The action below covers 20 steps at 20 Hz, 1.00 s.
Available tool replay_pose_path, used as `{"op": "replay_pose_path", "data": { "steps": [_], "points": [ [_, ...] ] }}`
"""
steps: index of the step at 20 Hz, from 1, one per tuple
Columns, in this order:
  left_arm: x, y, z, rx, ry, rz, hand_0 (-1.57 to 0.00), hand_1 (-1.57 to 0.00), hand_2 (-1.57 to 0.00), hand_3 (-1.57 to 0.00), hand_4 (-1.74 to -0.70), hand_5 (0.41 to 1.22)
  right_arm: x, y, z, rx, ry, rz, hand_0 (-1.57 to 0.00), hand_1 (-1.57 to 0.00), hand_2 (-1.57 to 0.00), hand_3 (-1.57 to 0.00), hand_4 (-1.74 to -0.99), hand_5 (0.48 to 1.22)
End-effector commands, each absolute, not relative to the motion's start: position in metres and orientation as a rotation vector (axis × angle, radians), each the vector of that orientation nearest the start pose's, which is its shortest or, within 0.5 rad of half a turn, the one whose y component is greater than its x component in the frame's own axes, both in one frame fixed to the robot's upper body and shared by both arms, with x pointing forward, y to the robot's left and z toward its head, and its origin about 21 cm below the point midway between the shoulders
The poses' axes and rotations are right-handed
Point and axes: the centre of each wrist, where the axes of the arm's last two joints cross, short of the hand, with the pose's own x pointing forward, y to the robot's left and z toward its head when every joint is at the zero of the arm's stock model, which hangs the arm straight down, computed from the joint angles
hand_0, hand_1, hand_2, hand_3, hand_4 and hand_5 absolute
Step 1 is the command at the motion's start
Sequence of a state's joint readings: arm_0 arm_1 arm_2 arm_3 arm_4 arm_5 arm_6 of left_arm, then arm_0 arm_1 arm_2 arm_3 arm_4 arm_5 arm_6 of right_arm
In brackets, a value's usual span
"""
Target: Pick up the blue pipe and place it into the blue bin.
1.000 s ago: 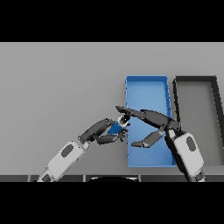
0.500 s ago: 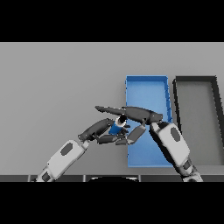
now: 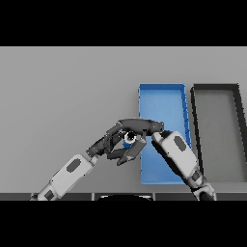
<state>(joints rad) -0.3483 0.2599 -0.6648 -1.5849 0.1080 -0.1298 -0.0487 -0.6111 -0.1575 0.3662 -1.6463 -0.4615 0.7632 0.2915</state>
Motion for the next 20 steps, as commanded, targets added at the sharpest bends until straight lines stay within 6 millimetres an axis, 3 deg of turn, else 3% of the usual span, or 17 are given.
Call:
{"op": "replay_pose_path", "data": {
  "steps": [1, 3, 4, 7, 10, 12, 13, 14, 17, 19, 20],
  "points": [
    [0.261, 0.106, 0.052, -0.557, -1.693, -0.894, -1.03, -1.01, -0.99, -0.62, -1.66, 1.192, 0.309, -0.106, 0.165, 1.001, -1.534, 1.288, -1.01, -1.02, -1.02, -0.83, -1.541, 0.604],
    [0.261, 0.110, 0.055, -0.631, -1.710, -0.818, -1.22, -1.21, -1.20, -0.52, -1.69, 1.203, 0.308, -0.102, 0.164, 1.031, -1.511, 1.257, -1.21, -1.22, -1.22, -1.10, -1.492, 0.706],
    [0.261, 0.108, 0.053, -0.654, -1.700, -0.798, -1.29, -1.28, -1.27, -0.53, -1.70, 1.206, 0.305, -0.101, 0.164, 1.041, -1.520, 1.240, -1.28, -1.29, -1.29, -1.19, -1.475, 0.809],
    [0.260, 0.103, 0.051, -0.664, -1.699, -0.803, -1.43, -1.42, -1.42, -0.59, -1.72, 1.214, 0.302, -0.104, 0.166, 0.990, -1.560, 1.257, -1.42, -1.43, -1.43, -1.38, -1.456, 1.010],
    [0.264, 0.102, 0.053, -0.631, -1.706, -0.834, -1.50, -1.45, -1.49, -0.53, -1.73, 1.217, 0.300, -0.105, 0.163, 0.984, -1.593, 1.266, -1.50, -1.50, -1.50, -1.47, -1.469, 1.113],
    [0.264, 0.103, 0.053, -0.636, -1.716, -0.841, -1.50, -1.36, -1.52, -0.51, -1.73, 1.219, 0.299, -0.103, 0.163, 0.999, -1.567, 1.265, -1.52, -1.52, -1.52, -1.51, -1.473, 1.152],
    [0.267, 0.104, 0.053, -0.642, -1.718, -0.867, -1.43, -1.22, -1.35, -0.53, -1.64, 1.219, 0.297, -0.104, 0.161, 1.025, -1.567, 1.252, -1.53, -1.53, -1.53, -1.52, -1.474, 1.166],
    [0.265, 0.107, 0.050, -0.651, -1.717, -0.892, -1.41, -1.19, -1.24, -0.52, -1.54, 1.219, 0.298, -0.106, 0.161, 1.022, -1.574, 1.250, -1.54, -1.54, -1.54, -1.53, -1.477, 1.177],
    [0.267, 0.113, 0.054, -0.650, -1.670, -0.955, -0.78, -0.64, -0.65, -0.27, -1.25, 1.220, 0.295, -0.103, 0.165, 1.039, -1.613, 1.251, -1.56, -1.56, -1.56, -1.55, -1.481, 1.198],
    [0.266, 0.114, 0.052, -0.644, -1.638, -0.981, -0.50, -0.41, -0.42, -0.17, -1.11, 1.184, 0.293, -0.102, 0.164, 1.038, -1.609, 1.243, -1.56, -1.56, -1.56, -1.56, -1.482, 1.206],
    [0.267, 0.115, 0.054, -0.626, -1.637, -0.985, -0.40, -0.33, -0.33, -0.14, -1.05, 1.118, 0.294, -0.102, 0.165, 1.042, -1.608, 1.232, -1.56, -1.56, -1.56, -1.56, -1.483, 1.209]
  ]
}}
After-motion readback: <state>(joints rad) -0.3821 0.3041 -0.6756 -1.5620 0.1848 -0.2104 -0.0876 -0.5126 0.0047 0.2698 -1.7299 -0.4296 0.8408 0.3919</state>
